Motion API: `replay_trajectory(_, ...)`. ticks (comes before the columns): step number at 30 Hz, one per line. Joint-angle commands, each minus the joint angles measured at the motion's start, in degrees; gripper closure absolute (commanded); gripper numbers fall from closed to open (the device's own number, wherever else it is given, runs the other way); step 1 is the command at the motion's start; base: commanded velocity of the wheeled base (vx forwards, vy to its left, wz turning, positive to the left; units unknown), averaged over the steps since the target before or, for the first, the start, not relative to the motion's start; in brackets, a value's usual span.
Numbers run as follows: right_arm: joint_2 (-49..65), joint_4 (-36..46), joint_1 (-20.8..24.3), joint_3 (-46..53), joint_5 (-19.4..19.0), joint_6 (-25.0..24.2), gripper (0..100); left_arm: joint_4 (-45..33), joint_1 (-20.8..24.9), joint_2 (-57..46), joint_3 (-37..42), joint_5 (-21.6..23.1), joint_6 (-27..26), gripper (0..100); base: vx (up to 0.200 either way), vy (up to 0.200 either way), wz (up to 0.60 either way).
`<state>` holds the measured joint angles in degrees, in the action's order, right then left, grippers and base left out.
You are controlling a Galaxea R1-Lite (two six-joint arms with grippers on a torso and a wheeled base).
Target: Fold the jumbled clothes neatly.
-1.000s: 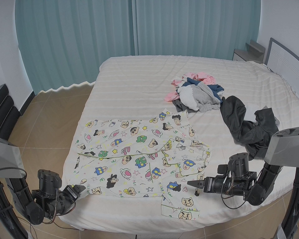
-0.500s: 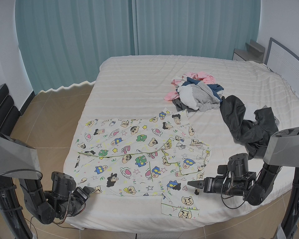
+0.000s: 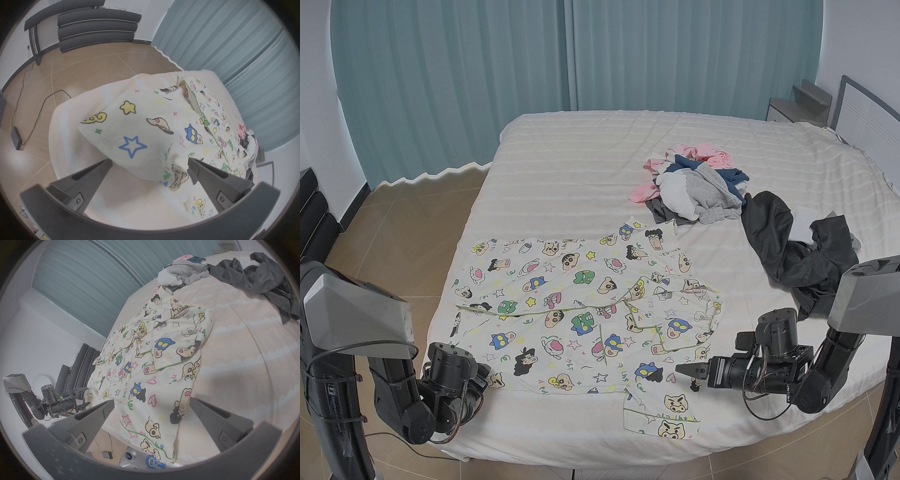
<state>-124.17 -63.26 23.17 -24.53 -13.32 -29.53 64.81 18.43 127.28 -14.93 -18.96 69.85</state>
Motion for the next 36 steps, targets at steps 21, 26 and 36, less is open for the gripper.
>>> replay_trajectory(21, -1.7, 0.3, 0.6, 3.3, -0.5, 0.6, 0, 4.3, -5.7, 4.4, 0.0, -3.2, -3.4, 100, 0.0, 0.0, 0.0)
replay_trajectory(26, -8.1, -0.8, 2.3, 1.9, 0.4, 0.8, 0, 10.2, -5.6, 5.6, 2.8, -4.3, -4.3, 100, 0.0, 0.0, 0.0)
replay_trajectory(36, -13.4, -6.4, 2.8, 0.9, 2.1, 1.0, 0, 25.2, -5.7, 10.9, 8.7, -4.2, -9.3, 100, 0.0, 0.0, 0.0)
